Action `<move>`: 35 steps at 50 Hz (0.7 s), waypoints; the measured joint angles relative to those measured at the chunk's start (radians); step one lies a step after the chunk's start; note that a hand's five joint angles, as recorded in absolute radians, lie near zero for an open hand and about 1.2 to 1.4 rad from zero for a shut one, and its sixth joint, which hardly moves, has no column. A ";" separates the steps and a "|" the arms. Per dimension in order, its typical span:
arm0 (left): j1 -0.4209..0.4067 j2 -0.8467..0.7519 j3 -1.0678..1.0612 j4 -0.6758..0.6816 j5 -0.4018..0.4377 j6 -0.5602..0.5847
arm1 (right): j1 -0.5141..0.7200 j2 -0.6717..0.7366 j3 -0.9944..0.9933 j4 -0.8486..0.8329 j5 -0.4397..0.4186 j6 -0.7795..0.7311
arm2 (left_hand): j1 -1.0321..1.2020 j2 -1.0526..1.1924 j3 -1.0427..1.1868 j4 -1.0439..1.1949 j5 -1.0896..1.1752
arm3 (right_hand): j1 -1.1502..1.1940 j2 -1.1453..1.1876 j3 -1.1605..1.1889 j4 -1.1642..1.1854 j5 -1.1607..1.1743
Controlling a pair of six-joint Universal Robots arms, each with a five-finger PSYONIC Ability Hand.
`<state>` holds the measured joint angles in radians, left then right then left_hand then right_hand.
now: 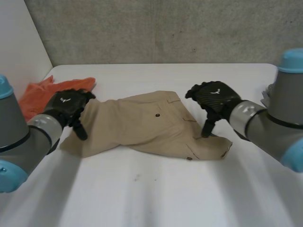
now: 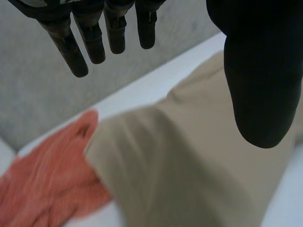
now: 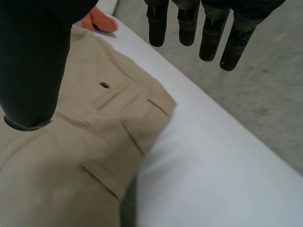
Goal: Fold the laundry.
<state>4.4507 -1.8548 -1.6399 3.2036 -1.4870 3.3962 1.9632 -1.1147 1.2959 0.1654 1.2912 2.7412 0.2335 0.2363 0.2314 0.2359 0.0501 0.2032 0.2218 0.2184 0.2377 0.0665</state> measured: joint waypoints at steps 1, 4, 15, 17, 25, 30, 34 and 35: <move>0.012 -0.001 -0.008 -0.001 0.001 0.000 | 0.009 0.027 -0.037 0.019 0.000 0.009 | 0.001 0.000 0.000 0.000 0.000 | 0.000 0.000 0.000 0.000 0.000; 0.043 -0.006 -0.022 -0.002 0.006 0.000 | 0.029 0.108 -0.143 0.074 0.004 0.027 | 0.001 0.000 0.000 0.000 0.000 | 0.000 0.003 0.004 0.001 0.000; 0.102 -0.038 -0.054 0.011 0.027 -0.002 | 0.043 0.242 -0.296 0.235 0.039 0.022 | 0.029 0.027 0.028 0.029 0.041 | 0.181 0.223 0.229 0.214 0.191; 0.100 -0.039 -0.067 0.016 0.040 -0.002 | 0.039 0.214 -0.260 0.236 0.041 0.016 | 0.029 0.028 0.028 0.029 0.041 | 0.181 0.222 0.230 0.214 0.193; 0.075 -0.056 -0.091 0.036 0.088 0.000 | 0.032 0.089 -0.086 0.208 0.047 -0.061 | 0.039 0.048 0.050 0.050 0.060 | 0.177 0.220 0.227 0.211 0.188; 0.061 -0.101 -0.082 0.045 0.092 0.000 | 0.033 0.064 0.013 0.174 0.063 -0.140 | 0.094 0.089 0.092 0.091 0.105 | 0.177 0.220 0.227 0.209 0.178; 0.054 -0.132 -0.064 0.065 0.090 0.000 | 0.032 0.066 0.070 0.123 0.095 -0.178 | 0.106 0.107 0.110 0.107 0.121 | 0.178 0.220 0.227 0.209 0.182; 0.054 -0.134 -0.062 0.068 0.089 0.000 | 0.032 0.067 0.076 0.116 0.100 -0.182 | 0.121 0.119 0.122 0.120 0.135 | 0.178 0.220 0.227 0.209 0.182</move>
<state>4.5048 -1.9888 -1.7018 3.2715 -1.3978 3.3967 1.9956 -1.0482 1.3717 0.2815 1.3909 2.5596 0.3545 0.3554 0.3532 0.3557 0.1851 0.3810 0.4422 0.4457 0.4466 0.2485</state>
